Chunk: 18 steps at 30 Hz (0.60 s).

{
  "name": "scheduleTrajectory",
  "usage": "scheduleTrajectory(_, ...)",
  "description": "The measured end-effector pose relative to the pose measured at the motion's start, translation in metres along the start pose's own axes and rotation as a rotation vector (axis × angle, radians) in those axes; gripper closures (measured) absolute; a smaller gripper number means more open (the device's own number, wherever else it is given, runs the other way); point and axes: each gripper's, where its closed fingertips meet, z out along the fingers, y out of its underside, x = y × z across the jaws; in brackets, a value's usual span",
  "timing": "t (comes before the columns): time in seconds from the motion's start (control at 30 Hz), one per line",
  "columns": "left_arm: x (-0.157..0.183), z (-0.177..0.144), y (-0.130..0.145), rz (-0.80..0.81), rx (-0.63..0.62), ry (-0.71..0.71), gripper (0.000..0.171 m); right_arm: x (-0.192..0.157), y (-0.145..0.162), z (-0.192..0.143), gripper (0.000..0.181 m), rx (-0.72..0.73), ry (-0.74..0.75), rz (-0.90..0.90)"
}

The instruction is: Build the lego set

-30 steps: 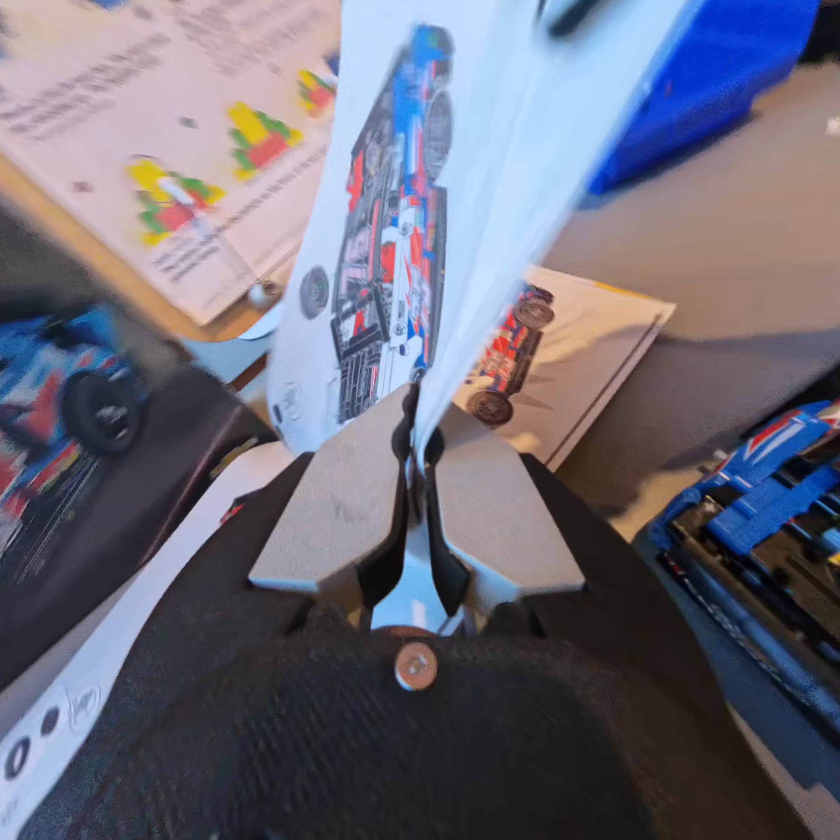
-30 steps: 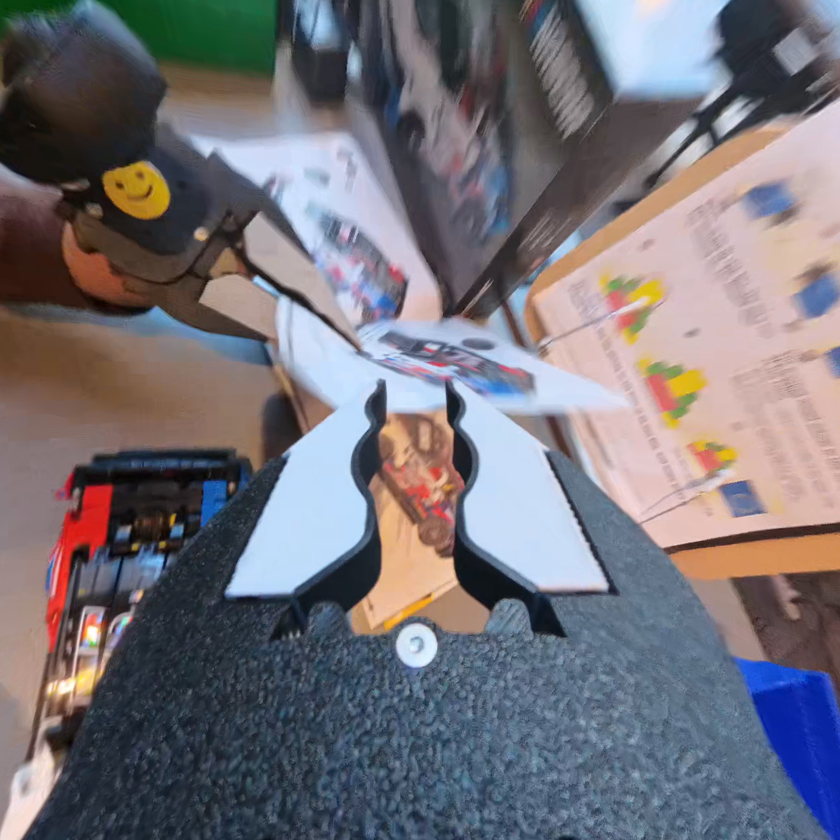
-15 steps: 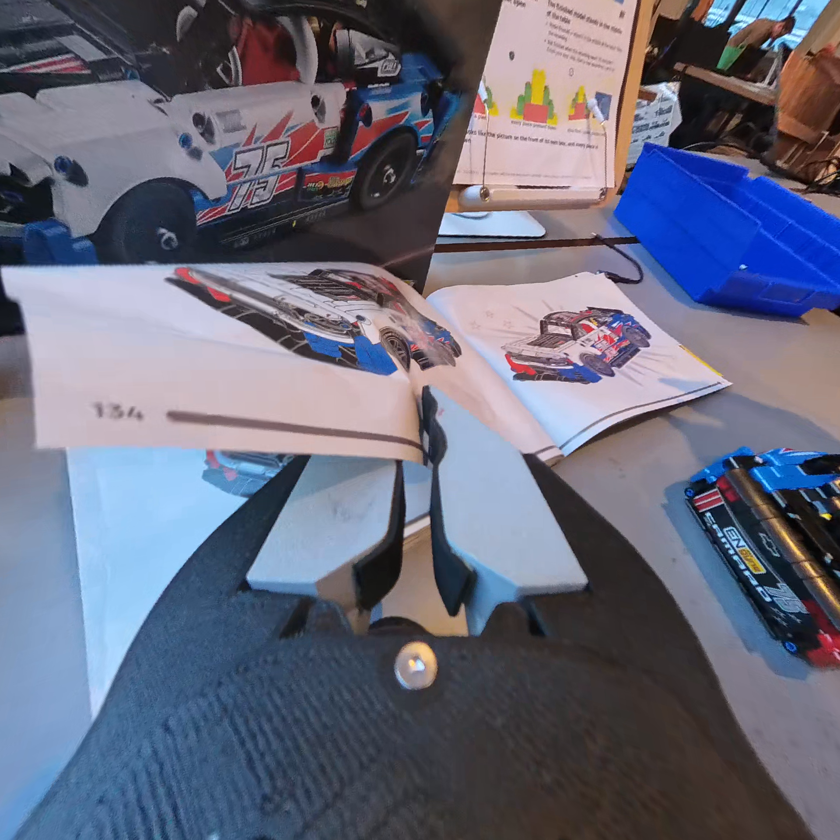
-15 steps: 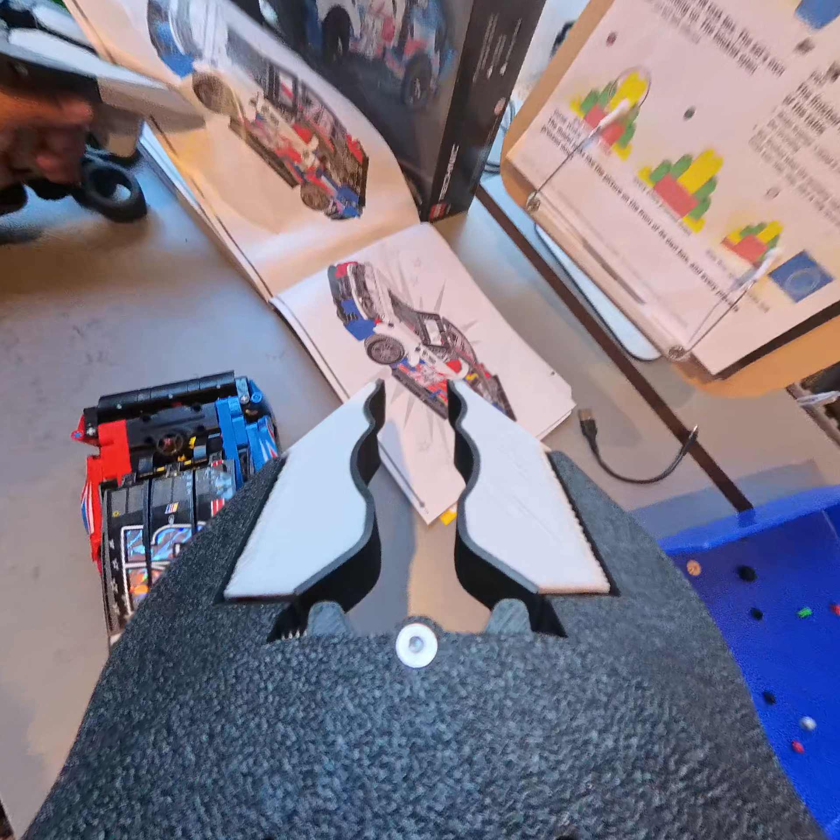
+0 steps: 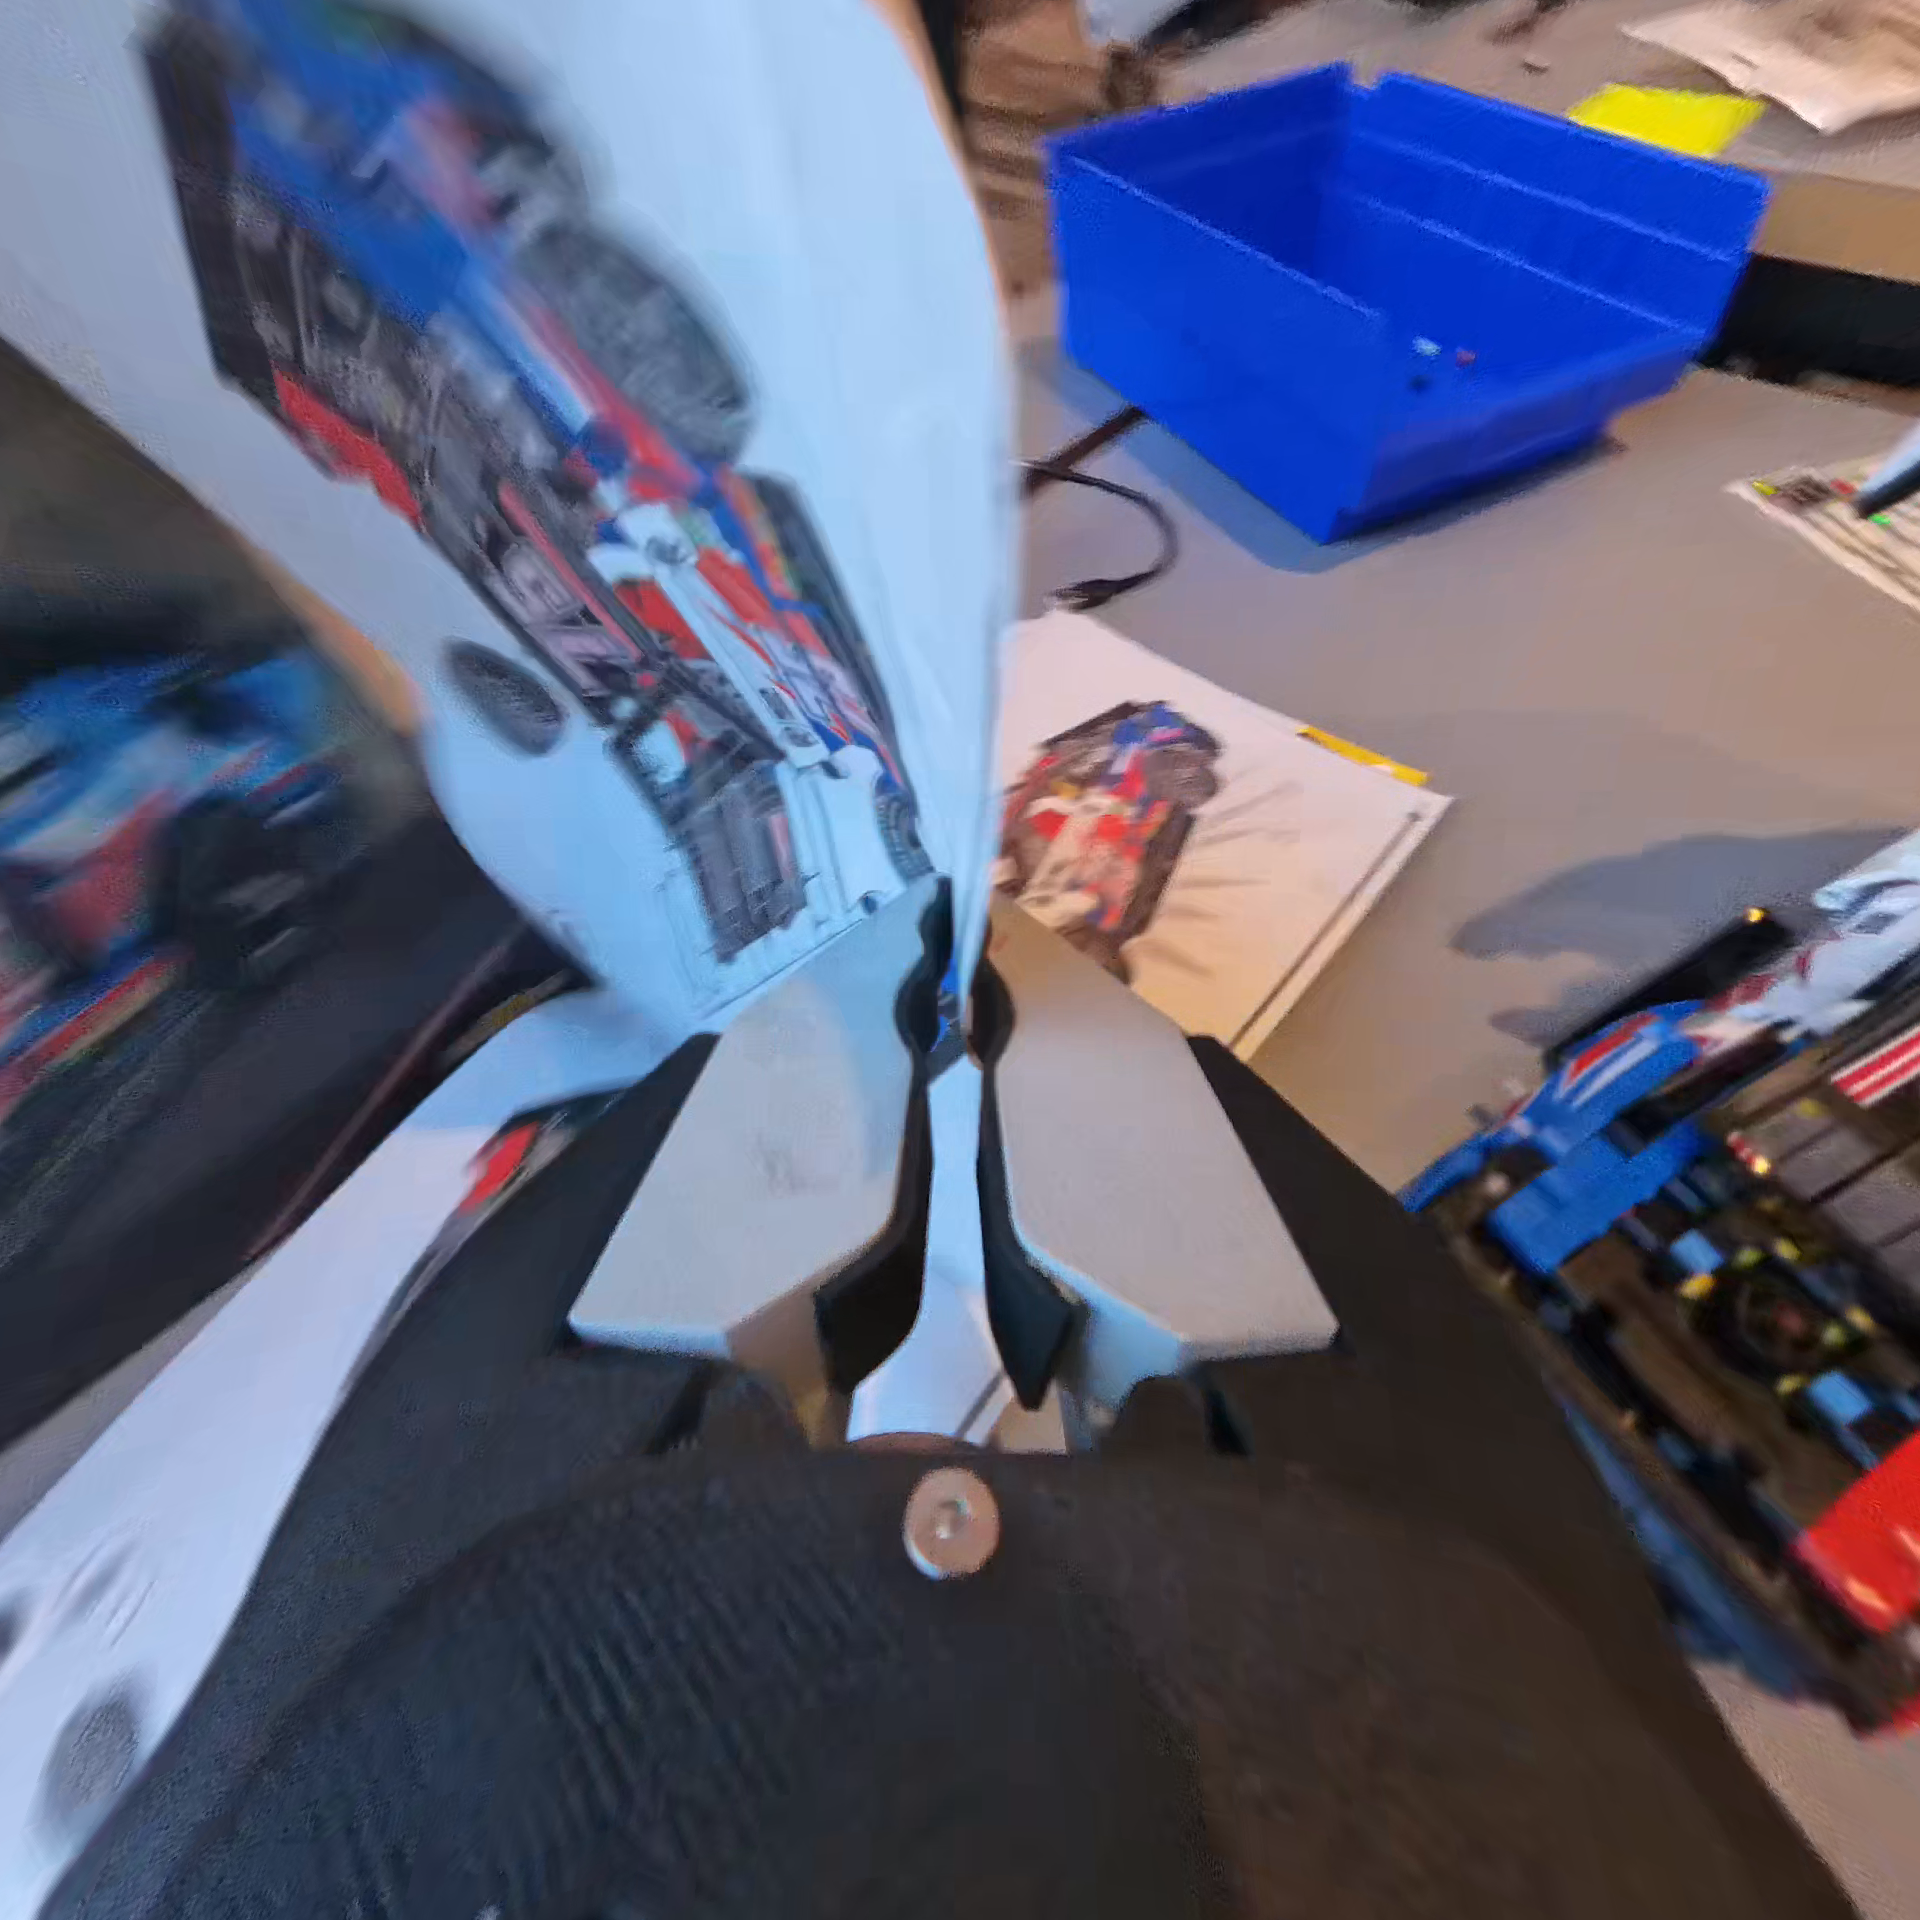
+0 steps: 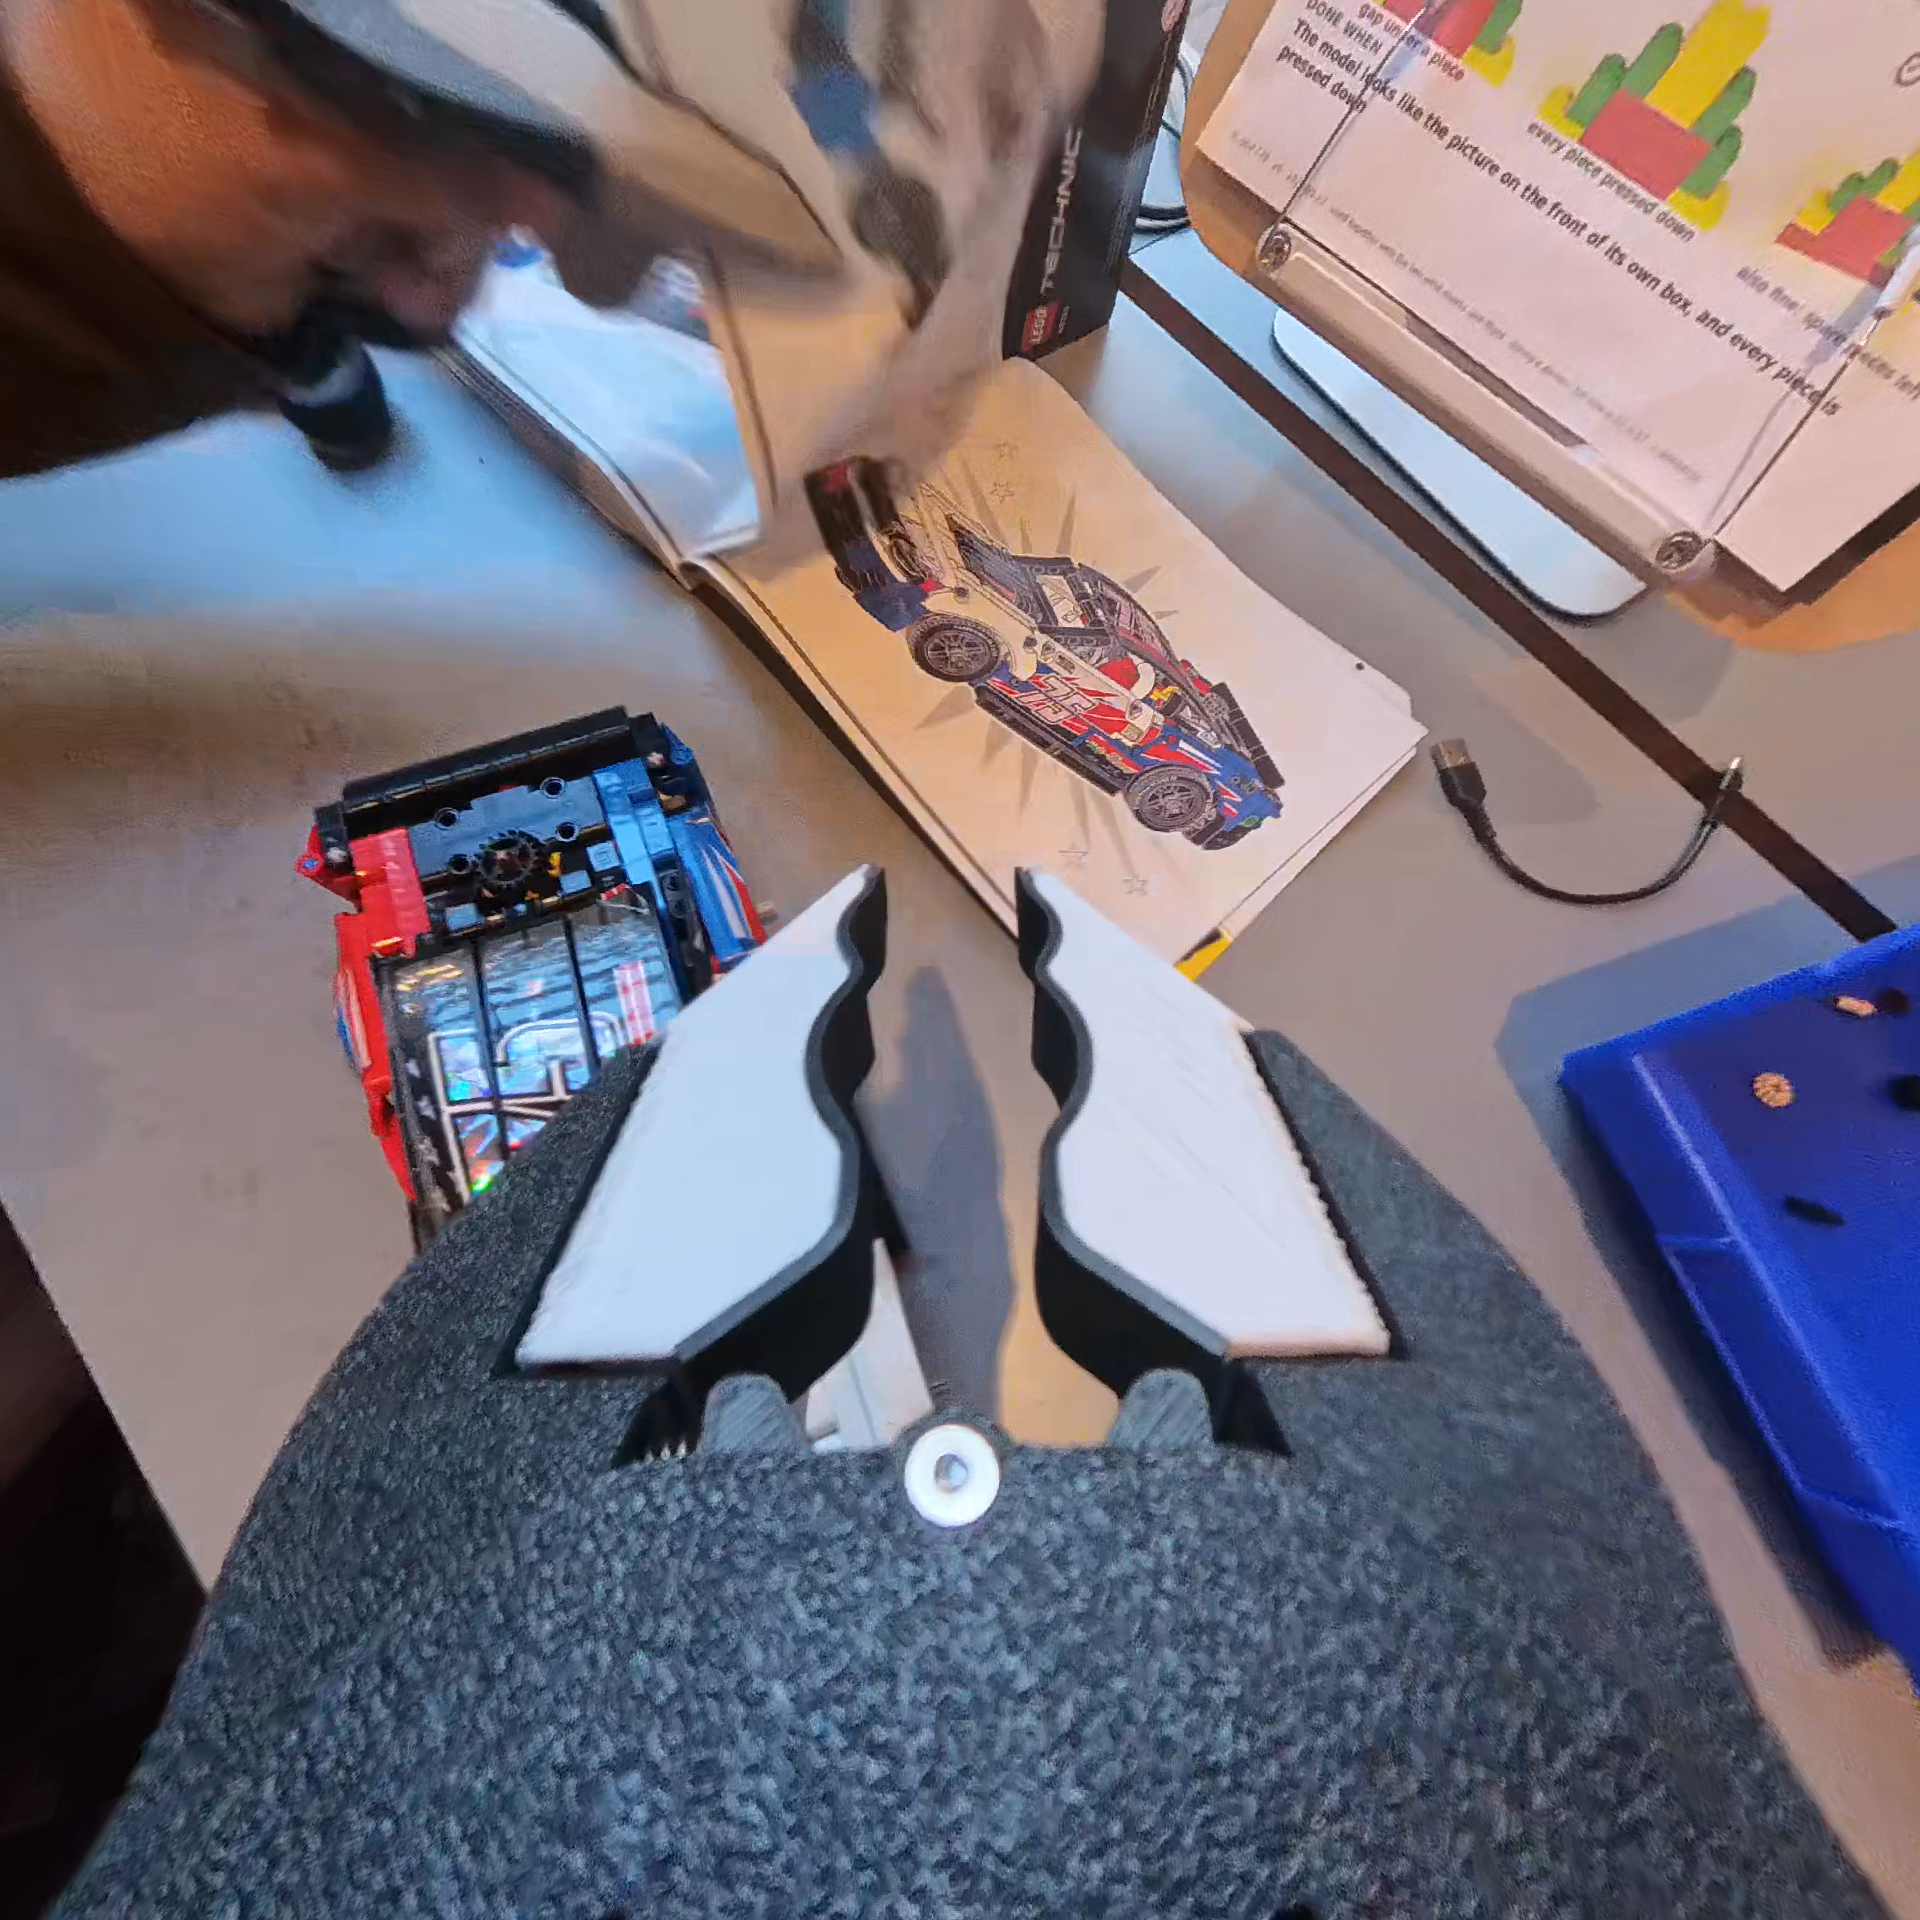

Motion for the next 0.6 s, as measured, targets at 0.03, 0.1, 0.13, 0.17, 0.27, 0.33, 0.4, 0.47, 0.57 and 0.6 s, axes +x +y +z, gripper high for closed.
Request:
scheduleTrajectory(0.03,0.019,0.021,-0.002,0.023,-0.032,0.056,0.171,-0.002,0.001,-0.002,0.158,0.012,-0.004,0.019)
scheduleTrajectory(0.1,0.061,0.06,0.007,0.047,-0.124,0.185,0.16,-0.002,0.005,-0.006,0.158,0.024,0.008,0.053)
scheduleTrajectory(0.13,0.077,0.075,0.019,0.062,-0.194,0.226,0.15,-0.001,0.009,-0.009,0.158,0.021,0.019,0.067)
scheduleTrajectory(0.17,0.091,0.083,0.031,0.075,-0.255,0.256,0.147,-0.001,0.013,-0.012,0.158,0.013,0.031,0.082)
scheduleTrajectory(0.27,0.115,0.077,0.04,0.016,-0.285,0.342,0.111,0.001,0.026,-0.024,0.158,0.003,0.076,0.12)
scheduleTrajectory(0.33,0.109,0.056,0.028,0.009,-0.203,0.315,0.098,0.003,0.029,-0.033,0.158,0.012,0.105,0.152)
scheduleTrajectory(0.4,0.098,0.018,0.014,0.005,-0.111,0.299,0.09,0.0,0.023,-0.041,0.158,0.042,0.121,0.181)
scheduleTrajectory(0.47,0.085,-0.033,0.007,-0.025,-0.022,0.315,0.093,-0.009,0.007,-0.048,0.158,0.089,0.133,0.176)
scheduleTrajectory(0.57,0.041,-0.106,0.033,-0.06,0.023,0.239,0.103,-0.03,-0.012,-0.049,0.157,0.116,0.146,0.116)
scheduleTrajectory(0.6,0.024,-0.125,0.052,-0.073,-0.006,0.2,0.103,-0.037,-0.016,-0.047,0.157,0.115,0.153,0.095)
